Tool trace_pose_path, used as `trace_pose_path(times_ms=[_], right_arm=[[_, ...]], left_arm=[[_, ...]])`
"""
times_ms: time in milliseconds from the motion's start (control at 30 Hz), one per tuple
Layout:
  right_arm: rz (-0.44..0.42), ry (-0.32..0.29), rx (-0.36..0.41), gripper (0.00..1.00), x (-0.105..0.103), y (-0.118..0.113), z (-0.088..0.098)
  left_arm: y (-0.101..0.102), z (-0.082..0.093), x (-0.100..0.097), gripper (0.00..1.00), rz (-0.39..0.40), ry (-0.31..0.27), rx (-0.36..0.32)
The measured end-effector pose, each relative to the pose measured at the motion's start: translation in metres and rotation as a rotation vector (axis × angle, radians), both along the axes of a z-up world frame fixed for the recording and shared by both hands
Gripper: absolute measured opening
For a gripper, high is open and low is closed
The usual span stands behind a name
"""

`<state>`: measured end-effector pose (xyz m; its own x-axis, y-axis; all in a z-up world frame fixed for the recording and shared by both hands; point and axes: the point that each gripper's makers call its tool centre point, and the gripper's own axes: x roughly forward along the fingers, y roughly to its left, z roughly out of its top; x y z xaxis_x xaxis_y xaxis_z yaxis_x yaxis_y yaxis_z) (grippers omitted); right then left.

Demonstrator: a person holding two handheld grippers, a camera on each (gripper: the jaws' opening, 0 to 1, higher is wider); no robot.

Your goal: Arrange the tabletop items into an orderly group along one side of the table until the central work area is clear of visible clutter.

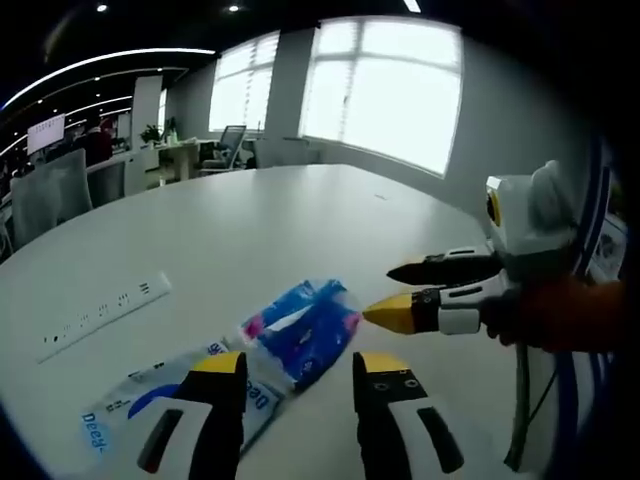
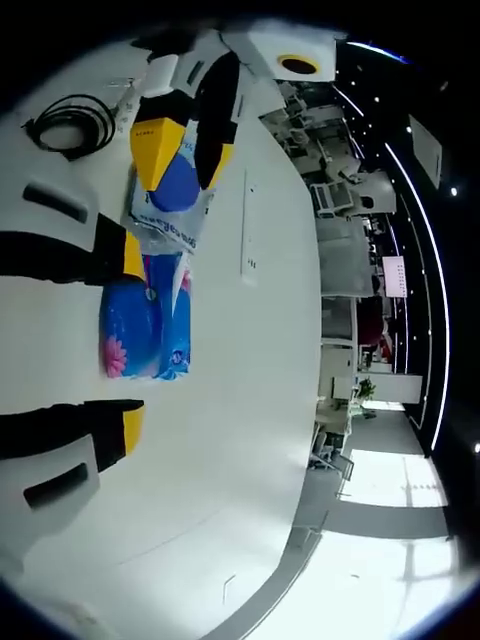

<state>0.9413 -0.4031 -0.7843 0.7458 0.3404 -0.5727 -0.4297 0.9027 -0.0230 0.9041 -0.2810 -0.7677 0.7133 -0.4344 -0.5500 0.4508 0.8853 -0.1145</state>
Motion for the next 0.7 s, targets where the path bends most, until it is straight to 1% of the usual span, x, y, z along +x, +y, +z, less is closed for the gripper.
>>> trace_pose_path(times_ms=[67,100,200,300,400,467,533,567,633,700], right_arm=[[0.003,-0.005,0.003,0.46,-0.011,0.004,0.007],[0.011,-0.024,0.007,0.47,-0.013,0.006,0.010],[0.021,-0.034,0.003,0.51,-0.022,0.010,0.016],[0.051,-0.061,0.008,0.55,-0.030,0.016,0.026],[0.068,-0.067,0.008,0.58,-0.041,0.019,0.036],[0.078,-0.064,0.012,0.62,-0.042,0.021,0.035],[0.099,-0.065,0.012,0.64,-0.048,0.024,0.040],[0.115,-0.071,0.000,0.66,-0.054,0.025,0.045],[0.128,-0.072,0.004,0.69,-0.063,0.027,0.051],[0.137,-0.072,0.012,0.72,-0.067,0.028,0.053]], left_arm=[[0.003,0.003,-0.005,0.44,-0.011,0.002,0.002],[0.006,0.005,-0.012,0.45,-0.033,0.016,0.017],[0.010,0.011,-0.018,0.52,-0.051,0.005,0.021],[0.019,0.016,-0.028,0.53,-0.068,0.004,0.012],[0.032,0.020,-0.036,0.55,-0.063,0.001,0.013],[0.039,0.023,-0.042,0.58,-0.059,0.004,0.004],[0.045,0.026,-0.049,0.60,-0.055,-0.001,-0.004],[0.054,0.027,-0.056,0.61,-0.051,0.000,-0.002],[0.066,0.029,-0.064,0.63,-0.033,0.002,-0.009],[0.078,0.029,-0.070,0.64,-0.018,-0.001,-0.013]])
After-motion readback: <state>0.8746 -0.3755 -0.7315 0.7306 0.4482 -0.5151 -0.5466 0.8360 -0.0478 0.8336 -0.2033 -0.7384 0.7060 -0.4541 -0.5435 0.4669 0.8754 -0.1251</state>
